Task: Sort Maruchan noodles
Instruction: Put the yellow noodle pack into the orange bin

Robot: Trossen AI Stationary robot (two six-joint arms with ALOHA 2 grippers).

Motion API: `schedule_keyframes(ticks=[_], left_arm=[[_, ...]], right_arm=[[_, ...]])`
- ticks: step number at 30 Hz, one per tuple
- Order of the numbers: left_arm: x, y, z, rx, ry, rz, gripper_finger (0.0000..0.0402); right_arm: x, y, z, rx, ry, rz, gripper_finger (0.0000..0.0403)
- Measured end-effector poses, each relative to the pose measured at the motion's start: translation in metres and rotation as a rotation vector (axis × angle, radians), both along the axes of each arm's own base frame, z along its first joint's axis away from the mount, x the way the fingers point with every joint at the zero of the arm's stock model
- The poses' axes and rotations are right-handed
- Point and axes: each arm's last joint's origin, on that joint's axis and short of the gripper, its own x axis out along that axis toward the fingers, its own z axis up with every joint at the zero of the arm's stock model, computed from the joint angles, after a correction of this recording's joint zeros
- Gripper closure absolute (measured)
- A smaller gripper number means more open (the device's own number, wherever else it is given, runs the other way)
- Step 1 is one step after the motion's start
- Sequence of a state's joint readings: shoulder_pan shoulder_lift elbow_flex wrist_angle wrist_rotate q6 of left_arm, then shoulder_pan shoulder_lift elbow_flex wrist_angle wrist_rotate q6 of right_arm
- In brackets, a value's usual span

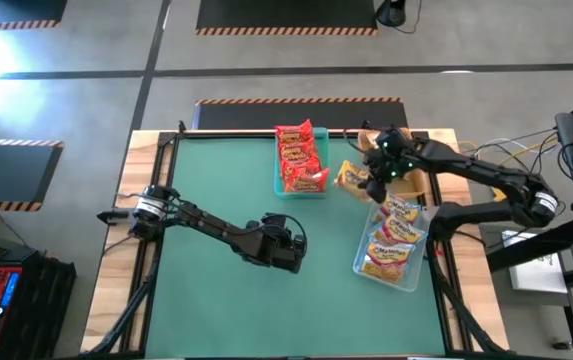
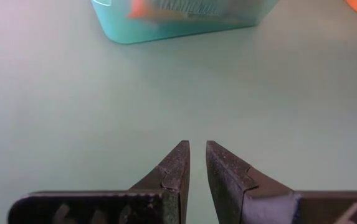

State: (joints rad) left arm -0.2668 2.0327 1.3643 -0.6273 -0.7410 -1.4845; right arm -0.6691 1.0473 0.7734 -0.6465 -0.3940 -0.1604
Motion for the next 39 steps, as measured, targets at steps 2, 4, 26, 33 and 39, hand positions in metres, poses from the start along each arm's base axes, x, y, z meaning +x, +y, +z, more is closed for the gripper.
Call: schedule_keyframes(ticks=[2,4,26,33,39], left_arm=[[0.000,0.000,0.000,0.000,0.000,0.000,0.0366],[0.000,0.000,0.000,0.000,0.000,0.000,0.0366],[-0.002,0.002,-0.005,0.008,0.015,0.004,0.0366],[-0.002,0.006,-0.006,0.015,0.017,0.014,0.0366],[-0.002,0.006,-0.006,0.016,0.018,0.016,0.0366]], right_arm=[[-0.005,-0.007,0.000,-0.019,0.002,-0.022,0.0280],[-0.010,-0.013,0.000,-0.031,0.004,-0.044,0.0280],[-0.055,-0.033,0.045,-0.223,0.430,0.017,0.0280],[-0.056,-0.030,0.033,-0.162,0.432,0.007,0.0280],[-0.056,-0.026,0.023,-0.090,0.381,0.039,0.0280]])
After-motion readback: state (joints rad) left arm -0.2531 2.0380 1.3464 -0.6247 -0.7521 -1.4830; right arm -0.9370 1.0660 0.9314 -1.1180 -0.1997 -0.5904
